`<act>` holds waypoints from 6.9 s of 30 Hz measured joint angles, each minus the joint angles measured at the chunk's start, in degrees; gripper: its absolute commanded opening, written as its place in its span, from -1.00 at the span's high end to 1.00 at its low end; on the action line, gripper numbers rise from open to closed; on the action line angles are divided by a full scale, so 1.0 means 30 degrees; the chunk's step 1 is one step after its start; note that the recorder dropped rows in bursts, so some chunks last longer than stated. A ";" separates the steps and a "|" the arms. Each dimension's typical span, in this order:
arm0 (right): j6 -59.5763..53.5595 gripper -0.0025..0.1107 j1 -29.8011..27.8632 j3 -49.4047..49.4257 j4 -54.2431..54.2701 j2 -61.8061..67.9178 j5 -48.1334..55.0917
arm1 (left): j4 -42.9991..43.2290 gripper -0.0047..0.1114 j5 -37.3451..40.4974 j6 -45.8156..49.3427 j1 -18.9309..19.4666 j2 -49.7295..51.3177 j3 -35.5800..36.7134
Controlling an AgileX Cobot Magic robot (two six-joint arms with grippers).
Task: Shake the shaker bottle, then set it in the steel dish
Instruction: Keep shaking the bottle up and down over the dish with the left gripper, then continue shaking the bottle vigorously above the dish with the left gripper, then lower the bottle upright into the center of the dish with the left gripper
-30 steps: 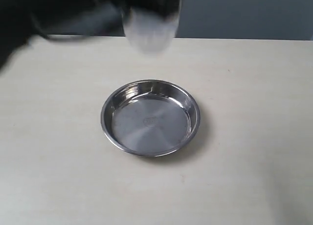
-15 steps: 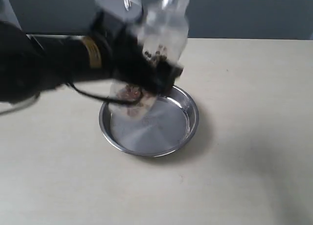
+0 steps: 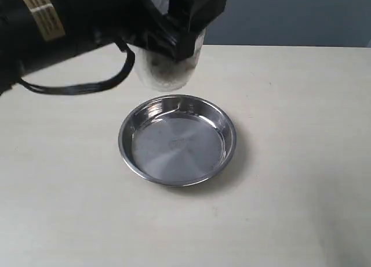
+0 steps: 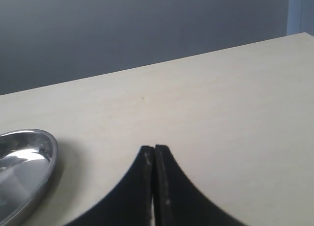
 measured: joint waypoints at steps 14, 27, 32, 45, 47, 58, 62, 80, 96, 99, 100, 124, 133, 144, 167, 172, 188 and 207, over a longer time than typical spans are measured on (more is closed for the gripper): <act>0.0000 0.97 0.0000 0.0000 0.0000 0.0000 0.0000 | -0.1807 0.91 -0.1687 0.2200 -0.0141 0.2208 0.2622; 0.0000 0.97 0.0000 0.0000 0.0000 0.0000 0.0000 | -0.9174 0.91 -0.0359 0.4144 0.1200 0.2509 0.2475; 0.0000 0.97 0.0000 0.0000 0.0000 0.0000 0.0000 | -0.3604 0.91 0.0757 0.4029 -0.0674 0.2063 0.2654; 0.0000 0.97 0.0000 0.0000 0.0000 0.0000 0.0001 | -0.2705 0.91 -0.0856 0.1048 -0.0630 0.3222 0.2668; 0.0000 0.97 0.0000 0.0000 0.0000 0.0000 0.0001 | -0.0835 0.91 -0.0856 0.0534 -0.0677 0.1812 0.0734; 0.0000 0.97 0.0000 0.0000 0.0000 0.0000 0.0001 | 0.1240 0.91 0.4788 -0.0864 -0.0512 0.2750 -0.1011; 0.0000 0.97 0.0000 0.0000 0.0000 0.0000 0.0001 | 0.0486 0.91 0.0368 -0.0871 0.0347 0.2119 -0.1438; 0.0000 0.97 0.0000 0.0000 0.0000 0.0000 0.0001 | 0.1036 0.91 0.1417 -0.2262 0.0560 0.3578 0.0480; 0.0000 0.97 0.0000 0.0000 0.0000 0.0000 -0.0036 | 0.2811 0.91 0.0518 -0.2529 0.0253 0.1945 -0.0273; 0.0000 0.97 0.0000 0.0000 0.0000 0.0000 -0.0036 | 0.2091 0.91 -0.1574 -0.1725 0.0323 0.1669 -0.0329; 0.0000 0.97 0.0000 0.0000 0.0000 0.0000 -0.0036 | 0.1638 0.91 -0.1751 -0.1676 0.0438 0.2373 0.0134; 0.0000 0.97 0.0000 0.0000 0.0000 0.0000 0.0005 | -0.0817 0.91 -0.2802 0.0679 0.0268 0.2972 0.1143; 0.0000 0.97 0.0000 0.0000 0.0000 0.0000 0.0005 | -0.1014 0.91 -0.2529 0.0995 0.0443 0.1507 0.0065; 0.0000 0.97 0.0000 0.0000 0.0000 0.0000 0.0005 | -0.0236 0.91 -0.1694 -0.0075 0.0503 0.1134 0.0061; 0.0000 0.97 0.0000 0.0000 0.0000 0.0000 -0.0029 | 0.0368 0.91 -0.3610 0.0467 -0.0053 0.1710 0.0680; 0.0000 0.97 0.0000 0.0000 0.0000 0.0000 0.0011 | -0.1317 0.91 -0.2165 0.0016 0.0251 0.5035 0.2659; 0.0000 0.97 0.0000 0.0000 0.0000 0.0000 0.0007 | -0.2352 0.91 -0.8072 0.0732 0.0945 0.5067 0.3621; 0.0000 0.97 0.0000 0.0000 0.0000 0.0000 0.0007 | 0.0917 0.91 -0.3595 -0.2098 0.2012 0.4868 0.2894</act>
